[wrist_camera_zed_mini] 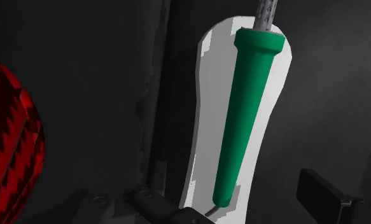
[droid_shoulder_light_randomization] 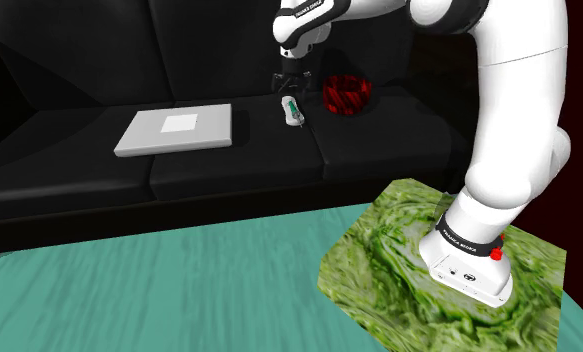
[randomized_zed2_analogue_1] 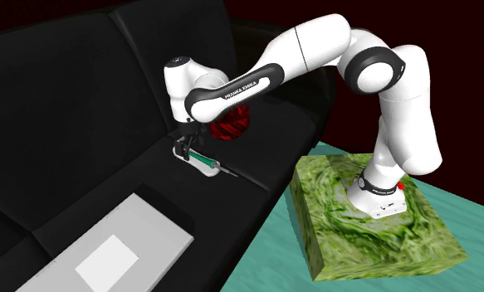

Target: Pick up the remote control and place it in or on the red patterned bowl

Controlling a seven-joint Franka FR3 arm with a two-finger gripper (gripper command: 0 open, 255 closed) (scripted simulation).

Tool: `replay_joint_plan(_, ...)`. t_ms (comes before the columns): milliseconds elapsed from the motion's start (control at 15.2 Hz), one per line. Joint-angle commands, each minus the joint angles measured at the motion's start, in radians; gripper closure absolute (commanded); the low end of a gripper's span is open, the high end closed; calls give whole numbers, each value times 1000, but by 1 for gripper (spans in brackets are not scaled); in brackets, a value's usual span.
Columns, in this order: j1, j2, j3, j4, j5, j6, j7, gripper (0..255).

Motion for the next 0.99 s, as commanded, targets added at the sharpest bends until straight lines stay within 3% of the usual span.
replay_joint_plan(0,0,22,-1,9,0,15,2,0)
replay_joint_plan(330,1,47,-1,-16,-1,64,3,0)
replay_joint_plan(792,1,47,-1,-16,-1,64,3,0)
replay_joint_plan(858,1,47,-1,-16,-1,64,3,255)
replay_joint_plan(924,1,47,-1,-16,-1,64,3,255)
